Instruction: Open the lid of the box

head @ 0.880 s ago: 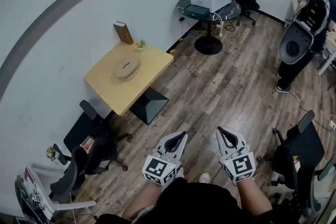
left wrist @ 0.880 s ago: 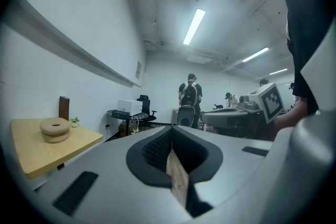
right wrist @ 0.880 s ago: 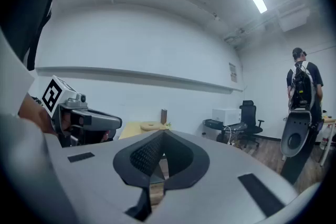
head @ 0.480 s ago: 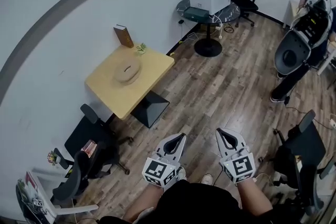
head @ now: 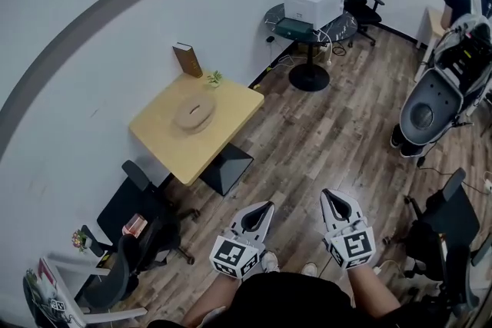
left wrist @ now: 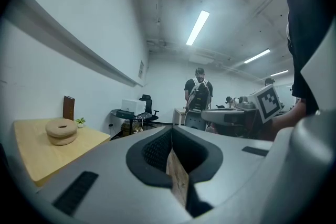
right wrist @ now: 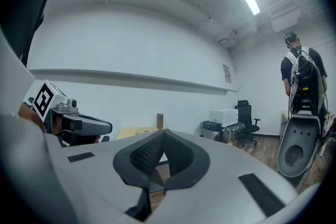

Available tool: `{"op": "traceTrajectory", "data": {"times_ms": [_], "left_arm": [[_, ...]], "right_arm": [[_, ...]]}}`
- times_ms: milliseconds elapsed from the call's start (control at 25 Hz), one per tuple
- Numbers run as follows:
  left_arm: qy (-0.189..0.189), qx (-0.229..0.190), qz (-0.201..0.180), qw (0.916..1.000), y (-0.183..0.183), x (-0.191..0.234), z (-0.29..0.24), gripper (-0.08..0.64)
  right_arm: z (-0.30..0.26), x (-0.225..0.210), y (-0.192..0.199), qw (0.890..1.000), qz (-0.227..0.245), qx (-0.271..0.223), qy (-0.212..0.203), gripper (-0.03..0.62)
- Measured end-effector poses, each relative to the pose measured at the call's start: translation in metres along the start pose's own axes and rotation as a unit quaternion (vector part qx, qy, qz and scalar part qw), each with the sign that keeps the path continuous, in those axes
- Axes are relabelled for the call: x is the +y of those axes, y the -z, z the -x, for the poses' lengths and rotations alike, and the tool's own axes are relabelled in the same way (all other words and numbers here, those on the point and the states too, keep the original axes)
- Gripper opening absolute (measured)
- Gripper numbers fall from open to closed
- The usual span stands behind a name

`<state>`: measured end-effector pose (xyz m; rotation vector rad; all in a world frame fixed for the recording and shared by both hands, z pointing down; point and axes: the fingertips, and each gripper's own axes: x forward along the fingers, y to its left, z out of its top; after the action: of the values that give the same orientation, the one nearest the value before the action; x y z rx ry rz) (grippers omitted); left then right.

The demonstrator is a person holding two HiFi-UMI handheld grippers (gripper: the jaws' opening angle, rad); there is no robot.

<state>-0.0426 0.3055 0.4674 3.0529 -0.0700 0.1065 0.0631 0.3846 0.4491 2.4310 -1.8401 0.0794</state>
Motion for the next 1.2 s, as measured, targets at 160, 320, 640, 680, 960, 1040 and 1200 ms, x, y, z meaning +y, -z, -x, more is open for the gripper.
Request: {"op": "traceTrajectory", "data": {"times_ms": [160, 320, 640, 680, 960, 1040, 1200], "left_arm": [[0.003, -0.003, 0.002, 1.0, -0.004, 0.022, 0.0, 0.019], [0.01, -0.005, 0.003, 0.9999, -0.006, 0.046, 0.002, 0.02], [0.018, 0.005, 0.001, 0.9998, 0.0, 0.084, 0.014, 0.02], [0.015, 0.007, 0.003, 0.9999, 0.002, 0.089, 0.015, 0.02], [0.005, 0.01, 0.014, 0.9998, 0.005, 0.111, 0.002, 0.02], [-0.002, 0.01, 0.016, 0.9998, 0.003, 0.121, -0.007, 0.02], [-0.022, 0.011, 0.016, 0.9996, 0.0, 0.141, -0.027, 0.02]], "right_arm": [[-0.02, 0.004, -0.005, 1.0, 0.003, -0.001, 0.002, 0.036], [-0.042, 0.013, -0.008, 1.0, 0.008, 0.0, 0.002, 0.14], [-0.081, 0.019, -0.015, 1.0, 0.021, -0.003, 0.011, 0.363], [-0.086, 0.02, -0.016, 1.0, 0.022, -0.005, 0.008, 0.399], [-0.124, 0.014, -0.017, 0.998, 0.055, 0.006, -0.023, 0.486], [-0.14, 0.005, -0.019, 0.998, 0.056, 0.005, -0.028, 0.489], [-0.17, -0.012, -0.021, 0.997, 0.056, 0.007, -0.045, 0.489]]}}
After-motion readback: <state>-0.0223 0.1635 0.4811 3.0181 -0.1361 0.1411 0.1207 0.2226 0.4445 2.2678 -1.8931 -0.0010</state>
